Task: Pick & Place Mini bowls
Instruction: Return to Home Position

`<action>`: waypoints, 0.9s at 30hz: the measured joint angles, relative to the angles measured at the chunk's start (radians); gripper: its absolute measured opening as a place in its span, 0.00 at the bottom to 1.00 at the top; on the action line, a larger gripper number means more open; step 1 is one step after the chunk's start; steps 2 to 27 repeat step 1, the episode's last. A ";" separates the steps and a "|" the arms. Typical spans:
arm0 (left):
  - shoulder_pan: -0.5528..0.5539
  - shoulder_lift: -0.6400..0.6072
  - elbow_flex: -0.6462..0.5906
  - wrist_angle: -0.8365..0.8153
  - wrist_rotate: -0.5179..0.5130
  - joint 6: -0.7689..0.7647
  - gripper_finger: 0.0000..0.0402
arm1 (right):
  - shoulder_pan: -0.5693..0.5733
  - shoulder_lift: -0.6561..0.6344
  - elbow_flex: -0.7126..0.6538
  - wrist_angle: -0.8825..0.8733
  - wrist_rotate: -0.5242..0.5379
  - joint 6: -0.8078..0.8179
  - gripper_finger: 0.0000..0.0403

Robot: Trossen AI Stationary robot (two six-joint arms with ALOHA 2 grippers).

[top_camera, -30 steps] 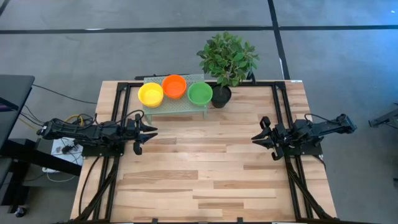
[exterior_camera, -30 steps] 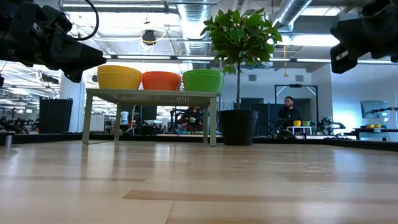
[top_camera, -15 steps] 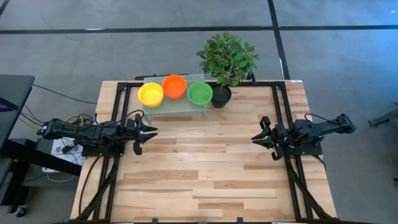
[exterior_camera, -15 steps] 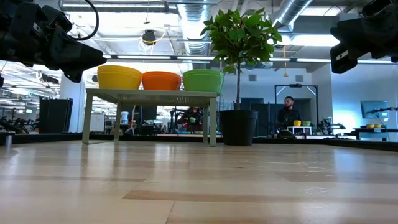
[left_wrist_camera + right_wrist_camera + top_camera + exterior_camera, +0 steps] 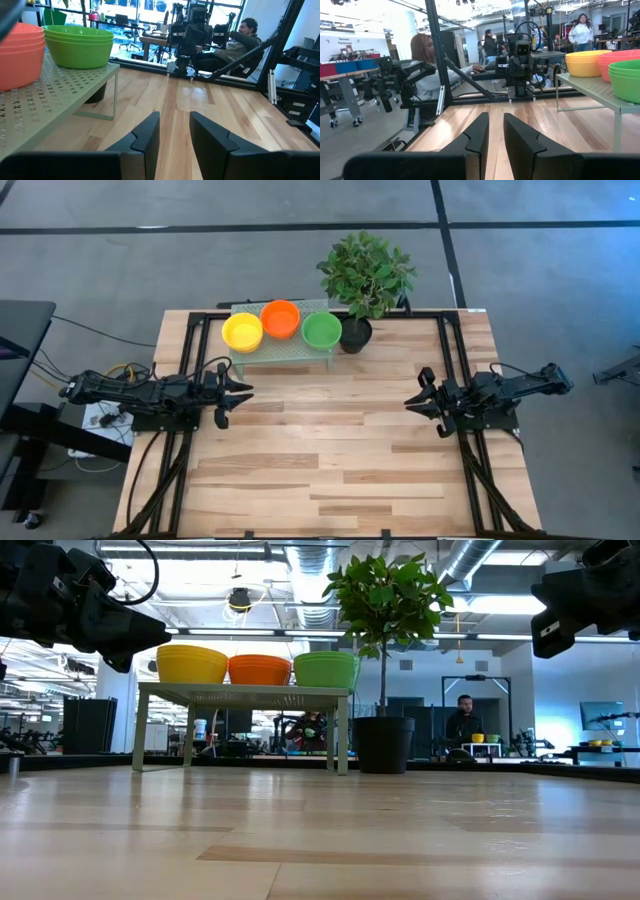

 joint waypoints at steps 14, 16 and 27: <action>0.000 0.000 0.000 0.000 0.000 0.000 0.27 | 0.000 0.000 0.000 0.000 0.000 0.000 0.13; 0.000 0.000 0.000 0.000 0.000 0.000 0.27 | 0.000 0.000 0.000 0.000 0.000 0.000 0.13; 0.000 0.000 0.000 0.000 0.000 0.000 0.27 | 0.000 0.000 0.000 0.000 0.000 0.000 0.13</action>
